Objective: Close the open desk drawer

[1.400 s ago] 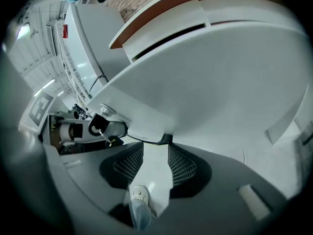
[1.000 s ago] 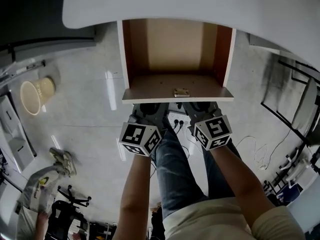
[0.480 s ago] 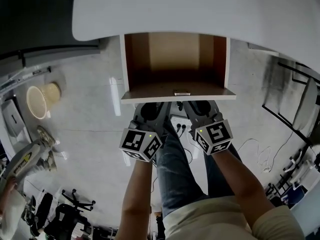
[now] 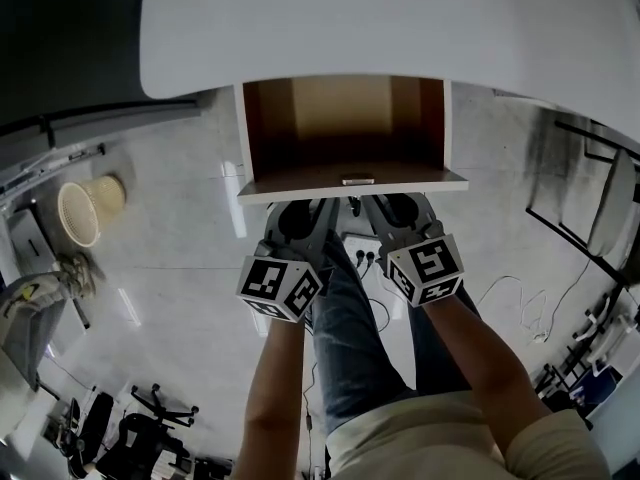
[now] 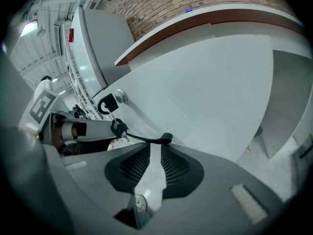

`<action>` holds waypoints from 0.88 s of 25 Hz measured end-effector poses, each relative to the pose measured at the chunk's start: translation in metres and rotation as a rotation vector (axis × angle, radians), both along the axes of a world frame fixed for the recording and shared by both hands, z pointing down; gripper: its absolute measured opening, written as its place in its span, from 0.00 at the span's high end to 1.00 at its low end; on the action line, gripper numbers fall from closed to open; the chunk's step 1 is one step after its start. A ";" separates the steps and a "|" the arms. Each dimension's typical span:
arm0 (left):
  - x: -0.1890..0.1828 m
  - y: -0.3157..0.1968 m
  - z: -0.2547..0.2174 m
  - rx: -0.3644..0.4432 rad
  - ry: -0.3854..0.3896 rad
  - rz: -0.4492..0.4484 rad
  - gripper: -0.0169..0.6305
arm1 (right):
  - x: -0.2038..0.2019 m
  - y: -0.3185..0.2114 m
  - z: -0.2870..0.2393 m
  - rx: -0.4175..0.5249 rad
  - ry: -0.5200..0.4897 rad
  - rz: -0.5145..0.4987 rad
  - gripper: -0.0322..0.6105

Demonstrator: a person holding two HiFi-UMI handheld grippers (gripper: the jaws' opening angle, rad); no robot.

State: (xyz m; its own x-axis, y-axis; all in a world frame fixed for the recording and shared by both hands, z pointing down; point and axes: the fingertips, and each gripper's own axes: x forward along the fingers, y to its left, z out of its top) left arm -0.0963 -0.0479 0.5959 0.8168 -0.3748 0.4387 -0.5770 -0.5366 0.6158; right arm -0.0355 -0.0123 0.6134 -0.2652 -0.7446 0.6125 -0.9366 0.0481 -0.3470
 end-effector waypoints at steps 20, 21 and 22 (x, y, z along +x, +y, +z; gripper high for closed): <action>0.007 -0.026 -0.004 0.020 0.006 -0.009 0.76 | 0.006 -0.025 -0.003 0.023 -0.003 0.027 0.83; 0.007 -0.028 -0.004 0.021 0.006 -0.009 0.76 | 0.007 -0.027 -0.003 0.024 -0.002 0.027 0.83; 0.008 -0.030 -0.004 0.022 0.006 -0.008 0.76 | 0.007 -0.029 -0.003 0.025 -0.001 0.027 0.83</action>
State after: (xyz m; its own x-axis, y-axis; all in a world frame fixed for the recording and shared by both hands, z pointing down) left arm -0.0884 -0.0780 0.5920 0.8163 -0.3909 0.4252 -0.5775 -0.5455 0.6073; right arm -0.0280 -0.0412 0.6106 -0.2455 -0.7666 0.5933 -0.9372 0.0313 -0.3473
